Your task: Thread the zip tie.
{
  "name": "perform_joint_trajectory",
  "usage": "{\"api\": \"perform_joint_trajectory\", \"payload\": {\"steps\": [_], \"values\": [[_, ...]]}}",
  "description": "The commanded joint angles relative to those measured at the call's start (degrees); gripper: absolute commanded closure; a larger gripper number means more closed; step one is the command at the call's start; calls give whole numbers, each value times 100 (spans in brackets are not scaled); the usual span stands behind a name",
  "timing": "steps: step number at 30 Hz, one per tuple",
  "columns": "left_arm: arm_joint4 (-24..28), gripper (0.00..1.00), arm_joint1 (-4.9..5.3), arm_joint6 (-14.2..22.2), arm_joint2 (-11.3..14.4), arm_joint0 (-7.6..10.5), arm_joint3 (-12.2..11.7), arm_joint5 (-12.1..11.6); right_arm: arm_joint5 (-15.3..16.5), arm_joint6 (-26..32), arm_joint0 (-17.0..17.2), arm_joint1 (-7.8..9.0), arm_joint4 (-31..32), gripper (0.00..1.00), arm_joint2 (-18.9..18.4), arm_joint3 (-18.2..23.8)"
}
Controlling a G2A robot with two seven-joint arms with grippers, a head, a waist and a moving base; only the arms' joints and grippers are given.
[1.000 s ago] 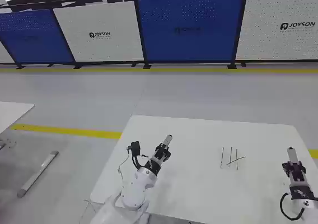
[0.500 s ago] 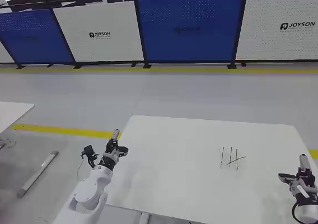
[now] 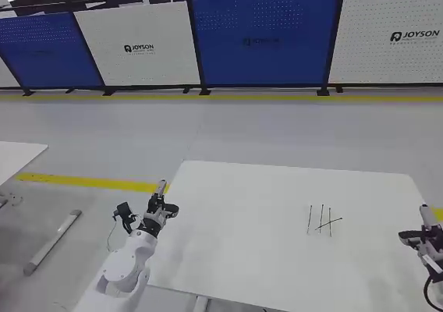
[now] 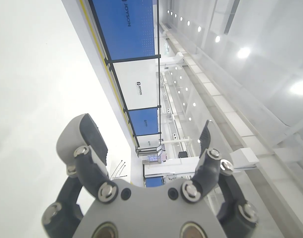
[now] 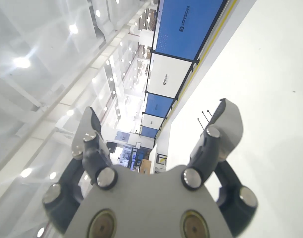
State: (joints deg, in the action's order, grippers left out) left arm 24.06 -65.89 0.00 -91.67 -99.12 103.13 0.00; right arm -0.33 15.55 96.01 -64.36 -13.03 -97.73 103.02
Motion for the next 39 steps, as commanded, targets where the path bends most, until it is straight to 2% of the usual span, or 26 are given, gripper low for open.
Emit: {"api": "perform_joint_trajectory", "payload": {"steps": [1,23,24,25,26,29,35,39], "values": [[0,0,0,0,0,0,0,0,-25,30,-15,2,18,0,-1,-13],[0,0,0,0,0,0,0,0,-25,30,-15,2,18,0,-1,-13],[0,0,0,0,0,0,0,0,57,380,-55,12,-28,0,69,91],[0,0,0,0,0,0,0,0,235,1220,-204,69,1,0,-16,8],[0,0,0,0,0,0,0,0,354,1635,-345,109,11,0,-176,-169],[0,0,0,0,0,0,0,0,595,2409,-659,180,44,0,-346,-410],[0,0,0,0,0,0,0,0,653,3320,-1135,285,443,0,-339,-582],[0,0,0,0,0,0,0,0,489,3613,-1512,332,972,0,-60,-844]]}}
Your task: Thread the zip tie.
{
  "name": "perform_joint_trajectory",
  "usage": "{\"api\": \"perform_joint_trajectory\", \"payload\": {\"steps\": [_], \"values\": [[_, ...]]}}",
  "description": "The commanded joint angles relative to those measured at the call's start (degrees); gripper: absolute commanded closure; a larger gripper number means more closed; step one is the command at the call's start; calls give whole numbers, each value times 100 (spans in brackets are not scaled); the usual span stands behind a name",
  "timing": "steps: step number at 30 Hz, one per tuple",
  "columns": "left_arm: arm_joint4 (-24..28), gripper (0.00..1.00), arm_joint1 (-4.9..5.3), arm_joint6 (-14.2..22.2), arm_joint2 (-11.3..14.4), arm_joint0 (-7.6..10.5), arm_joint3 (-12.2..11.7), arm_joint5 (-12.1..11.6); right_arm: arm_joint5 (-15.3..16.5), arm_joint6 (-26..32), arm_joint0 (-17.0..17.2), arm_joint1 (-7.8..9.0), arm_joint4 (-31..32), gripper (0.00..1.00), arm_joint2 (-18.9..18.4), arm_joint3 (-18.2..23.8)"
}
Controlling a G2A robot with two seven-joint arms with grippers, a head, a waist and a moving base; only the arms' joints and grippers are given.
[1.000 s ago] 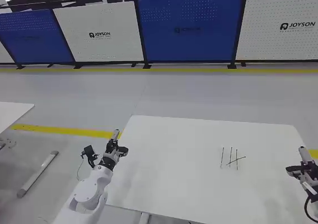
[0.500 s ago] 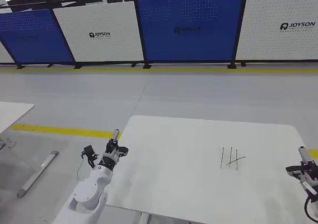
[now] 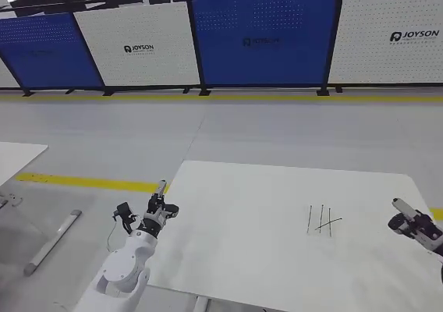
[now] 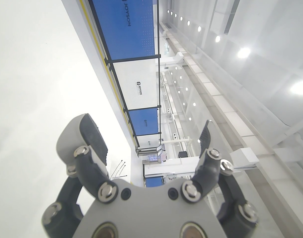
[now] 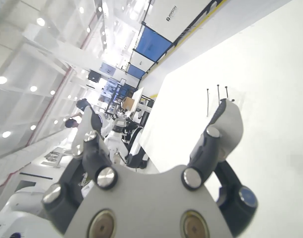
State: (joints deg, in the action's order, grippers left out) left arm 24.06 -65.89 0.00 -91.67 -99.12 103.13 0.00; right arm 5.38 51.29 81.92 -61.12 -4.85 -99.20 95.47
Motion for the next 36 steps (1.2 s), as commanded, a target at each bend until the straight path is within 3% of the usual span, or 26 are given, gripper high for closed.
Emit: {"api": "perform_joint_trajectory", "payload": {"steps": [1,15,19,21,26,31,36], "values": [[0,0,0,0,0,0,0,0,-205,39,-189,15,280,0,150,-203],[0,0,0,0,0,0,0,0,-285,104,-200,18,334,0,191,-251],[0,0,0,0,0,0,0,0,-669,855,-848,60,536,0,579,-442],[0,0,0,0,0,0,0,0,-964,1021,-1180,63,731,0,857,-535],[0,0,0,0,0,0,0,0,-1258,1237,-1803,39,1125,0,1533,-779],[0,0,0,0,0,0,0,0,-1351,1286,-2454,-28,1473,0,2210,-1630],[0,0,0,0,0,0,0,0,-1295,1125,-2906,-127,1248,0,2580,-2634]]}}
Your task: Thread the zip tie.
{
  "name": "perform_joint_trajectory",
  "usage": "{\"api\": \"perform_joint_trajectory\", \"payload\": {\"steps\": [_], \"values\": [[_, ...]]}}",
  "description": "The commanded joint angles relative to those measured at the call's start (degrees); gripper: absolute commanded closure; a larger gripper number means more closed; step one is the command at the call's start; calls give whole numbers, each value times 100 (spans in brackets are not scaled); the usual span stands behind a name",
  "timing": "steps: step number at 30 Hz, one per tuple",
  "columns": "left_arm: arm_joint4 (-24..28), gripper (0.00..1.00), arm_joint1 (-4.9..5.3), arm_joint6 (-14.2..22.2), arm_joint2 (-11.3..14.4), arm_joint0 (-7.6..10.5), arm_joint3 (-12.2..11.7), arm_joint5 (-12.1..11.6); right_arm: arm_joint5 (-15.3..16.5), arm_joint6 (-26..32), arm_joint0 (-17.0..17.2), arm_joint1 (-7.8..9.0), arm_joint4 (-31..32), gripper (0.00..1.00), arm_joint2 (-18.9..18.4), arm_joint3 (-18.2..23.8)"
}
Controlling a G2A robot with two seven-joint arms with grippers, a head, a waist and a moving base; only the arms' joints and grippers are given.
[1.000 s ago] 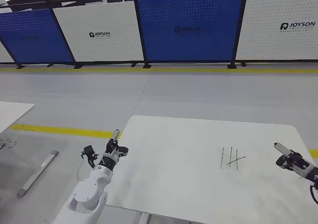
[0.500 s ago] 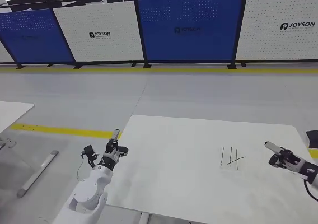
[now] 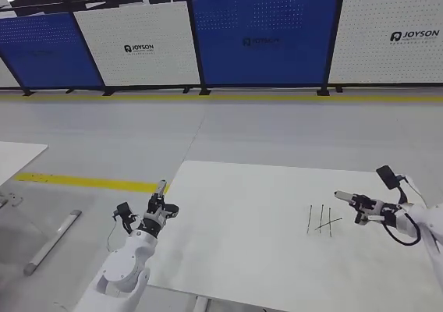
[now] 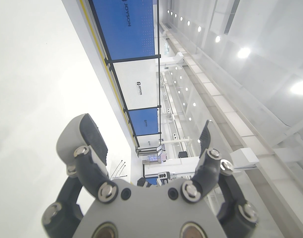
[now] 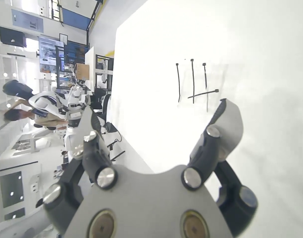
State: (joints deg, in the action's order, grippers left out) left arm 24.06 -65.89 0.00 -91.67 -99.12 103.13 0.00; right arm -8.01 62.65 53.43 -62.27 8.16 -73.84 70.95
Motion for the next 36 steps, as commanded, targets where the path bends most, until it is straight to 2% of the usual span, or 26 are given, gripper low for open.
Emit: {"api": "perform_joint_trajectory", "payload": {"steps": [1,4,17,18,19,21,25,28,31,33,36], "values": [[0,0,0,0,0,0,0,0,60,-66,-111,-24,-40,0,98,-327],[0,0,0,0,0,0,0,0,32,26,-280,-57,-55,0,261,-652],[0,0,0,0,0,0,0,0,32,26,-280,-57,-55,0,261,-652],[0,0,0,0,0,0,0,0,142,-13,-254,-61,-99,0,262,-614],[0,0,0,0,0,0,0,0,430,-136,-138,-61,-196,0,239,-634],[0,0,0,0,0,0,0,0,742,-224,-33,-38,-248,0,160,-746],[0,0,0,0,0,0,0,0,1182,-194,55,10,-351,0,21,-999],[0,0,0,0,0,0,0,0,1579,-172,85,35,-428,0,-36,-1179],[0,0,0,0,0,0,0,0,2142,-23,58,54,-510,0,-49,-1355],[0,0,0,0,0,0,0,0,2414,-7,-36,51,-629,0,-51,-1616],[0,0,0,0,0,0,0,0,2483,16,-120,36,-709,0,-15,-1771]]}}
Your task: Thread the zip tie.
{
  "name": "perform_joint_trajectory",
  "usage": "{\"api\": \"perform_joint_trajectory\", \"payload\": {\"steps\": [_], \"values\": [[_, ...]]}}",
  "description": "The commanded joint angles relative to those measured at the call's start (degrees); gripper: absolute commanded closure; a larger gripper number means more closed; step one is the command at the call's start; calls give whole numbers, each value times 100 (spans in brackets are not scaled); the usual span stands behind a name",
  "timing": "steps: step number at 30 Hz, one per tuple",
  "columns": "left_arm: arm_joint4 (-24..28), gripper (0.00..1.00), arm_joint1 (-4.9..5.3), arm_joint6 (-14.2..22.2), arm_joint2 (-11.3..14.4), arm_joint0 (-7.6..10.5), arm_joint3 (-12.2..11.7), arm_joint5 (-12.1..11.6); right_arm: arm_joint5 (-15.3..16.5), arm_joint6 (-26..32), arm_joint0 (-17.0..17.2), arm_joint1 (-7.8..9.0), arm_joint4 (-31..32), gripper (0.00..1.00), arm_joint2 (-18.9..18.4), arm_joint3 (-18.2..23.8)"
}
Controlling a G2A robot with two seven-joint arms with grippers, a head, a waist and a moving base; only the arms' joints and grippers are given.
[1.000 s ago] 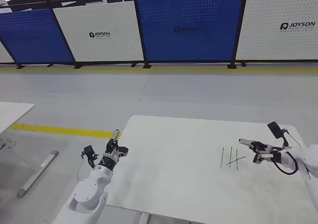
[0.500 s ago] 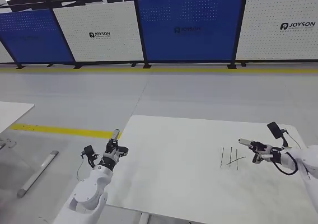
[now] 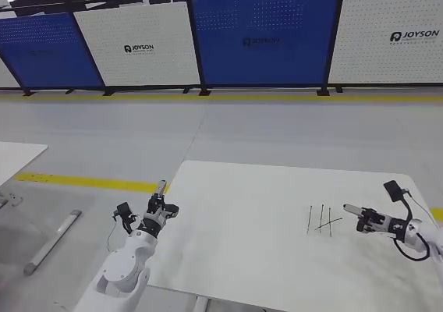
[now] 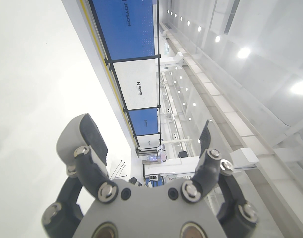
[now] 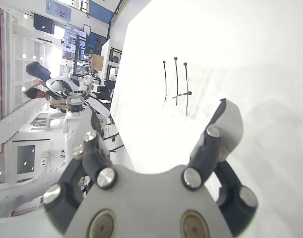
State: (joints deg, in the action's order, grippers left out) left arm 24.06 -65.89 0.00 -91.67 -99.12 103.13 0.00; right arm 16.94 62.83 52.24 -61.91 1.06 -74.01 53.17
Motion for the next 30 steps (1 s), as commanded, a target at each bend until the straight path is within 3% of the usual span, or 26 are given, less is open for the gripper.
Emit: {"api": "perform_joint_trajectory", "payload": {"steps": [1,12,14,18,24,30], "values": [[0,0,0,0,0,0,0,0,-12,-1,-1,0,2,0,2,7],[0,0,0,0,0,0,0,0,-57,-15,-7,-9,21,0,35,-29],[0,0,0,0,0,0,0,0,-296,-153,-188,-74,128,0,251,-230],[0,0,0,0,0,0,0,0,-386,-224,-591,-224,276,0,699,-748],[0,0,0,0,0,0,0,0,-215,-372,-1074,-425,382,0,1152,-1483],[0,0,0,0,0,0,0,0,-215,-372,-1074,-425,382,0,1152,-1483]]}}
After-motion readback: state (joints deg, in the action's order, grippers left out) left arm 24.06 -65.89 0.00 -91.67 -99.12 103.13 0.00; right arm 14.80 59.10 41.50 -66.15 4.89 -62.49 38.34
